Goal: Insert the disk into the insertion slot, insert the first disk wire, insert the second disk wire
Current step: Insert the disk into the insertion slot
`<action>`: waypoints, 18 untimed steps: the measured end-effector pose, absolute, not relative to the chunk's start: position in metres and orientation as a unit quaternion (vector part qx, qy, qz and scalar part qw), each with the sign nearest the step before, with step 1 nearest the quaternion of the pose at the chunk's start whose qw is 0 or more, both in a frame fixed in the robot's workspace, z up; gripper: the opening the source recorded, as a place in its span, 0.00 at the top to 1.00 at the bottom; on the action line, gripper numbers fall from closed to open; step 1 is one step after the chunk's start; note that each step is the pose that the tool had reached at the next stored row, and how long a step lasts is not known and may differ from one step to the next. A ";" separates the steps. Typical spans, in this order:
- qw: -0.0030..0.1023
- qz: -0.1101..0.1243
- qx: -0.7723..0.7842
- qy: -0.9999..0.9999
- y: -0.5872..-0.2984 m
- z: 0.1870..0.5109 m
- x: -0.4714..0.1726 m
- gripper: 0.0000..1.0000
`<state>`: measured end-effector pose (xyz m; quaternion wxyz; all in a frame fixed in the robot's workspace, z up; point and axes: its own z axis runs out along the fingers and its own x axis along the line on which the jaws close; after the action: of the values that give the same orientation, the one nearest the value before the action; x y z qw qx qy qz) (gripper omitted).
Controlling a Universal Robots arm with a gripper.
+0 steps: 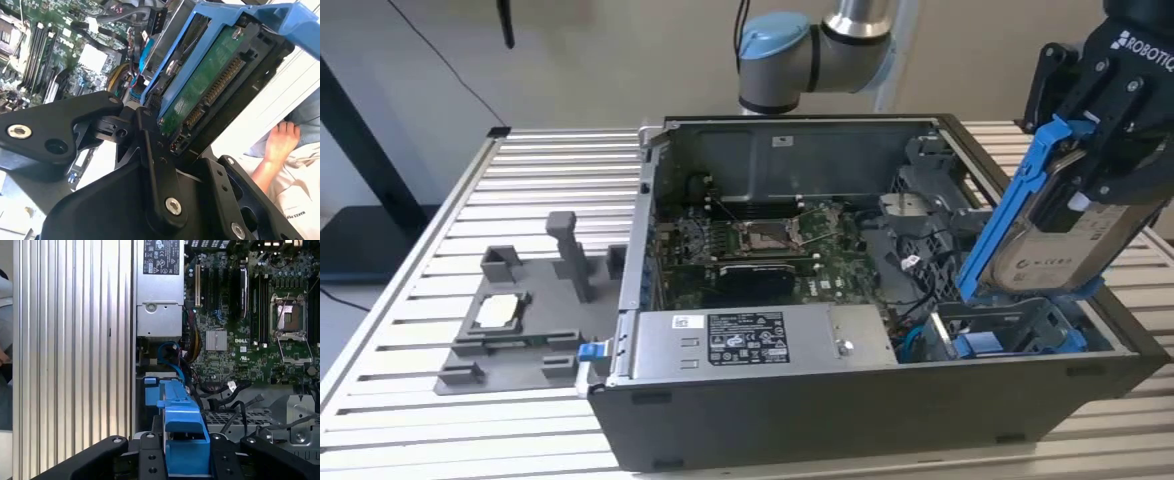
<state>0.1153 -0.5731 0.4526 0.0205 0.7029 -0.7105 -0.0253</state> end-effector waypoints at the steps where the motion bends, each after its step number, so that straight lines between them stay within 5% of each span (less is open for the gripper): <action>1: 0.021 -0.025 0.703 -0.710 -0.573 0.451 0.115 0.67; 18: 0.017 -0.022 0.704 -0.709 -0.573 0.426 0.115 0.67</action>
<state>0.1153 -0.5727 0.4256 0.0175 0.7044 -0.7092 -0.0222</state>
